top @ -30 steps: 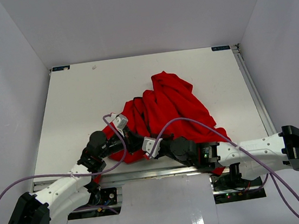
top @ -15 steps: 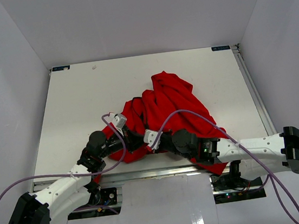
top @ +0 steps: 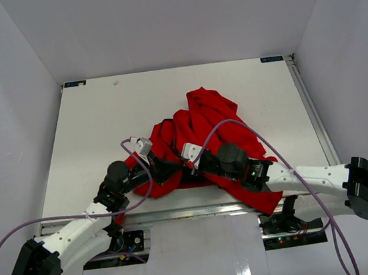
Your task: Zip up the jacket
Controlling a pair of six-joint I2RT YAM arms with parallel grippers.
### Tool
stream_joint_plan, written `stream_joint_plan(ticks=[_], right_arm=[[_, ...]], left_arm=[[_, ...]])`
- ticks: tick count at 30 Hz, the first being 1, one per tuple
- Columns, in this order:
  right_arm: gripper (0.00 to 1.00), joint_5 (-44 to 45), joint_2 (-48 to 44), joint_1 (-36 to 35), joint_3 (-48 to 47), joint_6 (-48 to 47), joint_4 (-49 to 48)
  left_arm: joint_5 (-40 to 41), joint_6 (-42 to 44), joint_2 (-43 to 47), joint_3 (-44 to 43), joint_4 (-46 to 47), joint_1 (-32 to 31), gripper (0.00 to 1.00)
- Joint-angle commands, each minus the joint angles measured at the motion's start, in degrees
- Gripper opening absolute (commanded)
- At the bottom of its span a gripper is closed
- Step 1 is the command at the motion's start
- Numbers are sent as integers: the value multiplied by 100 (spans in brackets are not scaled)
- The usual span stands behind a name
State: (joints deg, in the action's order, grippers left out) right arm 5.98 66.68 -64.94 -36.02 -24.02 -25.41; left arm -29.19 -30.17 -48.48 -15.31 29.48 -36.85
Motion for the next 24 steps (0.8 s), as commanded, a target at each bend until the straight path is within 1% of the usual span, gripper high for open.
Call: stream_joint_plan(ticks=[1,3,12,18,21,24], right_arm=[[8,272,91,503,-323,2,-517],[8,108,74,733,-344,131,-577],[8,-349,181,1227,-545,234,-613],[8,-508,281,1391,-747,280,-614],[8,-507,246,1405,-760,366,-549],[8,-828,189,1401,-657,669,-405]], left_arm=[[-954,-218,93,-83,132,-130,0],[-975,-243,93,-60,137,-130,0],[-984,-294,170,-60,9,-129,0],[-937,-297,315,-31,-99,-130,0],[-731,-297,383,-89,-379,-130,0],[-461,-309,615,-134,-739,-130,0]])
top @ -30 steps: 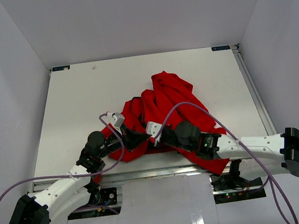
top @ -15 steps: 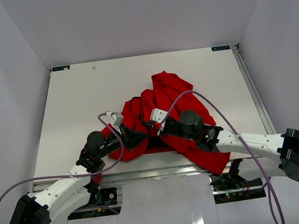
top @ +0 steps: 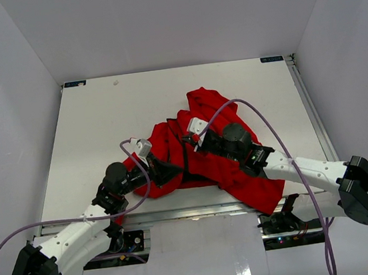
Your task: Zip up the jacket
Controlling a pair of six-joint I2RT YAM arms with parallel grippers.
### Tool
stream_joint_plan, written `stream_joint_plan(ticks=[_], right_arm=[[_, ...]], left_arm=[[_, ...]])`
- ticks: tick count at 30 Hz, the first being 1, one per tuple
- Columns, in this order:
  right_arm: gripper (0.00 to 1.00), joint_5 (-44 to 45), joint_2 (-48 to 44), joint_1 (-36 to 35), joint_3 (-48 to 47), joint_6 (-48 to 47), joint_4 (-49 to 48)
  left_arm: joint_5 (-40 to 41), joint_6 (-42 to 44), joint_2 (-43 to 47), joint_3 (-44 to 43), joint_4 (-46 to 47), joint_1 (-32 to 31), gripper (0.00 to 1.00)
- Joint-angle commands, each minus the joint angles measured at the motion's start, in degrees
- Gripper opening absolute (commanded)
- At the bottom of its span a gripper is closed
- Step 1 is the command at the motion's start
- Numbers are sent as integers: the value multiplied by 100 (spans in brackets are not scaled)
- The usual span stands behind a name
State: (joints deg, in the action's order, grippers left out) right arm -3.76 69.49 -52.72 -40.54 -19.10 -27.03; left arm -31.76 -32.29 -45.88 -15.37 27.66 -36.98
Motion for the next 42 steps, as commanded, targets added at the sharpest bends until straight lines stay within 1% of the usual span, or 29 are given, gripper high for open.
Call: stream_joint_plan(ticks=[1,4,6,10,15,19,23,29,33,36,39,42], right_arm=[[8,48,-104,183,-149,297,-240],[8,-14,-145,183,231,469,-644],[8,176,-107,186,313,467,-772],[8,341,214,310,146,475,-931],[8,332,812,734,-224,770,-1294],[8,225,1183,1134,-490,847,-1467],[8,78,1513,1408,-599,934,-1840],[8,-179,1876,1775,-1041,935,-1890],[8,-296,1932,1888,-1291,871,-1895],[8,-429,1738,1888,-1180,721,-2009],[8,-425,1463,1881,-1075,595,-2181],[8,-182,1391,1914,-1292,327,-2108]], left_arm=[[-171,-102,436,-132,-657,-116,0],[-69,-76,781,-128,-1121,-109,0],[23,-134,999,-61,-1231,-116,0],[263,-221,1238,97,-1431,-116,0],[419,-226,1261,201,-1539,-112,0],[718,-120,1284,184,-1871,-116,0],[1000,-85,1327,214,-2014,-112,0],[1464,-58,1191,382,-2178,-116,0],[2036,-57,1345,472,-2431,-116,0],[2911,-112,1719,520,-2988,-110,0],[3435,-159,2112,527,-3255,-116,0],[3496,-198,2246,518,-3292,-116,0]])
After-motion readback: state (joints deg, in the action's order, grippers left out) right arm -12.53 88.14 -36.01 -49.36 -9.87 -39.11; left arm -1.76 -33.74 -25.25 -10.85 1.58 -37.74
